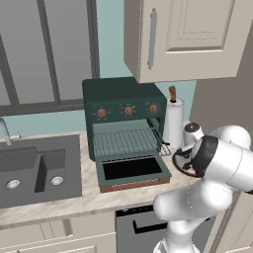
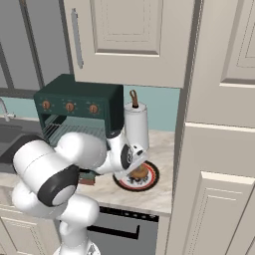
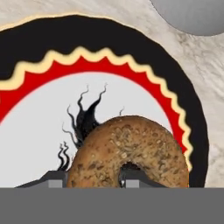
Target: Pick up the bagel from the plate, place it on the toaster oven rack, close the door, and set the timer.
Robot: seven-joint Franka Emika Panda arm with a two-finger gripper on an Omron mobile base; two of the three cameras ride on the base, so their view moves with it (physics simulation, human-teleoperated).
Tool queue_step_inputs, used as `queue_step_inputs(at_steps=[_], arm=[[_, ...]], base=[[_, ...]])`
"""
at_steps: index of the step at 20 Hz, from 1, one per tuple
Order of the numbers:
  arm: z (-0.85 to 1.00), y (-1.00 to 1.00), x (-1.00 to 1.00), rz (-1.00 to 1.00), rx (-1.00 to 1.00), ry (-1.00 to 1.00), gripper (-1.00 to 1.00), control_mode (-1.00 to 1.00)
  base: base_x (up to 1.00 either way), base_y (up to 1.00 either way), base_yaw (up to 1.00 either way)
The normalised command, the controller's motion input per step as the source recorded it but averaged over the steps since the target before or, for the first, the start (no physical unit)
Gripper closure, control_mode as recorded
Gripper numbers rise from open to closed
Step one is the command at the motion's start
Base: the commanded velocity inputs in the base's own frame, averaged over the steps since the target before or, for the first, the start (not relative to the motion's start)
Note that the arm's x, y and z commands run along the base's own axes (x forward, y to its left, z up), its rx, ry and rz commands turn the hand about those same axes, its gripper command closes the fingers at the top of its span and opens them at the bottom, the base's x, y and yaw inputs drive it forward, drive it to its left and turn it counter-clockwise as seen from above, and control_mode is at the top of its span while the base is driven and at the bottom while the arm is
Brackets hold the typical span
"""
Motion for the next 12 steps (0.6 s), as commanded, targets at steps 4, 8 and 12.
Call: queue_step_inputs(at_steps=[4, 8, 12], arm=[[0.51, 0.0, -0.63, 0.0, 0.0, -0.42, 1.0, -1.0], [0.73, 0.03, -0.41, 0.0, 0.0, -0.28, 1.0, -1.0], [0.99, 0.22, -0.3, 0.0, 0.01, -0.04, 1.0, -1.0]], base=[[0.0, 0.0, 0.0], [0.0, 0.0, 0.0], [0.0, 0.0, 0.0]])
